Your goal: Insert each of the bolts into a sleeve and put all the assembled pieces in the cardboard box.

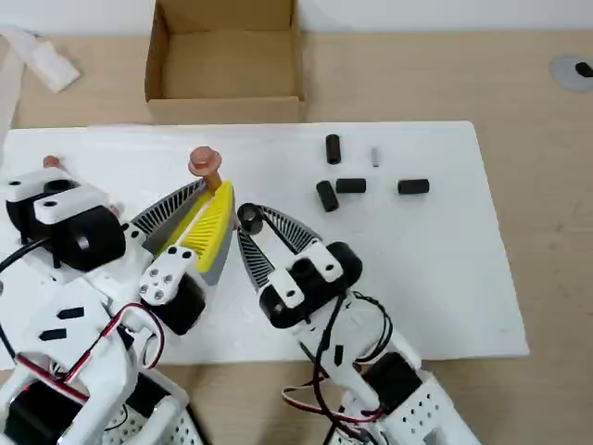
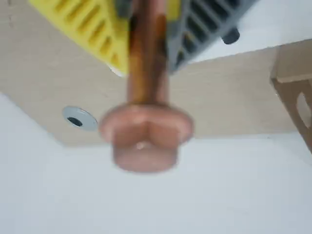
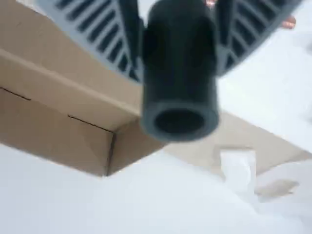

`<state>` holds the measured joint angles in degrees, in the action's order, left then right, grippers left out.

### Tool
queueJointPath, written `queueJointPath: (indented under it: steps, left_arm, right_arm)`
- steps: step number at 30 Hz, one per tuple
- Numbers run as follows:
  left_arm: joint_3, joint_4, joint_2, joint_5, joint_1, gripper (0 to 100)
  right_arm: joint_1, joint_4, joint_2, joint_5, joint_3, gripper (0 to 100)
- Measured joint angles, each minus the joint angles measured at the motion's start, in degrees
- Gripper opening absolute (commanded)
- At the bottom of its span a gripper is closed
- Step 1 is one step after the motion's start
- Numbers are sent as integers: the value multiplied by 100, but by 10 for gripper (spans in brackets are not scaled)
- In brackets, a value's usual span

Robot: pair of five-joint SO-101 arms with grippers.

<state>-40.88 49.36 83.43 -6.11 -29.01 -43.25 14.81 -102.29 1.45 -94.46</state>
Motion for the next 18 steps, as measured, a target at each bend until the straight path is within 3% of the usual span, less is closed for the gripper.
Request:
queueJointPath:
  steps: [18]
  left_arm:
    - [9,35,-9,0,0,3]
  right_arm:
    - [0,0,0,193,-35,9]
